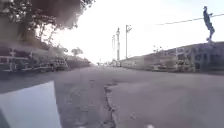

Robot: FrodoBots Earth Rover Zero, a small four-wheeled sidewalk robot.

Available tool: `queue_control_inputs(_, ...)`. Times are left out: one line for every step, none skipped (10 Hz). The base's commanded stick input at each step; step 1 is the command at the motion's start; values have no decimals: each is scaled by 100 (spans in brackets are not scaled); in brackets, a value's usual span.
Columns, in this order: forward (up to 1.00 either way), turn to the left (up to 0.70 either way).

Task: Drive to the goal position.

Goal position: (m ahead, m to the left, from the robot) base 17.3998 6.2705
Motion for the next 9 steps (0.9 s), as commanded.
queue_control_inputs(70,0)
queue_control_inputs(70,0)
queue_control_inputs(70,0)
queue_control_inputs(70,0)
queue_control_inputs(70,0)
queue_control_inputs(70,0)
queue_control_inputs(70,0)
queue_control_inputs(70,0)
queue_control_inputs(70,0)
